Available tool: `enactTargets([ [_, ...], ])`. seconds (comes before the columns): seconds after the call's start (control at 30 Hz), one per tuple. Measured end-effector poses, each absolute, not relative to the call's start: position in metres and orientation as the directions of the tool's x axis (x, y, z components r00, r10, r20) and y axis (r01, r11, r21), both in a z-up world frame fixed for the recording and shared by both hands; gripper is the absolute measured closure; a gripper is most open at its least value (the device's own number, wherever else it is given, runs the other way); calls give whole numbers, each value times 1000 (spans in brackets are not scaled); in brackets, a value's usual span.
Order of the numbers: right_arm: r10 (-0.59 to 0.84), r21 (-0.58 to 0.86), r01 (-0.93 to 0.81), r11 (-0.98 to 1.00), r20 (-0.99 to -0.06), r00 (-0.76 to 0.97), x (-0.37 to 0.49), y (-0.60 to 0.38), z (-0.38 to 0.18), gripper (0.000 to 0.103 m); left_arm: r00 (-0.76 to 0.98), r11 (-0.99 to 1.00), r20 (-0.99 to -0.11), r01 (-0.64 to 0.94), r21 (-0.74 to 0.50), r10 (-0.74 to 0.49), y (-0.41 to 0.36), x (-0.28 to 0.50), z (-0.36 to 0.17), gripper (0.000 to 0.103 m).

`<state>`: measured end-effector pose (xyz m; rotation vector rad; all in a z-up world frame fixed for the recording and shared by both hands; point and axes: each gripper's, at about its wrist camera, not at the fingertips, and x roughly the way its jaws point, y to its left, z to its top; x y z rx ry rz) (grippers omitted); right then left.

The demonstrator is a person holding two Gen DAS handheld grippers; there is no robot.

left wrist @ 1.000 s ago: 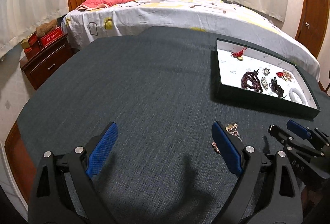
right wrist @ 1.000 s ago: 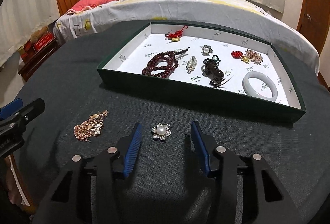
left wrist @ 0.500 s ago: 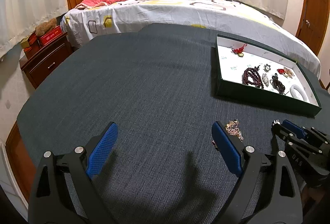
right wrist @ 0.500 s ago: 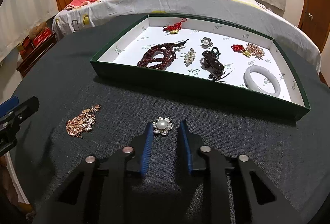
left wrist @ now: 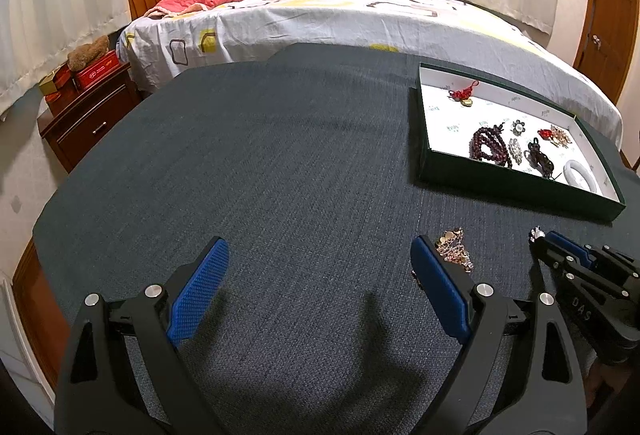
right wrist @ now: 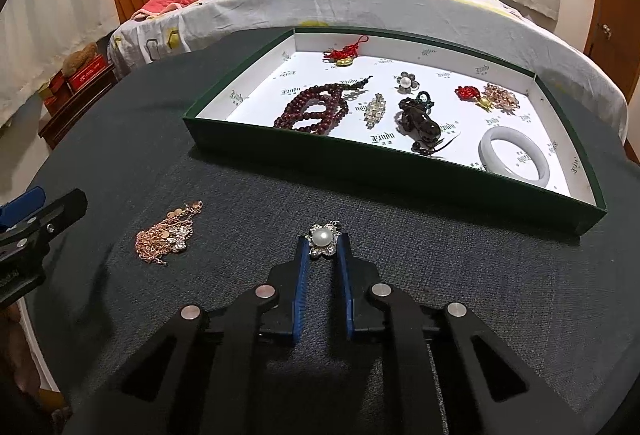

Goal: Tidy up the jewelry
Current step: 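Grasp the gold chain necklace with the left gripper while the right holds the brooch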

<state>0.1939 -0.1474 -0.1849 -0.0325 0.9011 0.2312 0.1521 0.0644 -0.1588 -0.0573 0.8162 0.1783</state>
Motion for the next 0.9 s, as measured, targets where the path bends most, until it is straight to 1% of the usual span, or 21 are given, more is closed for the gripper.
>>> enactTargets([
  [0.47,188,81,-198,977,-765,616,190,-164,-177,88,670,986,-732,-164,19,126,60,152,-161,13],
  [0.9,118,82,-86,993,-744,658,175,-229,-165,88,653,999,-757,-49,-8,26,12,166,-172,13],
])
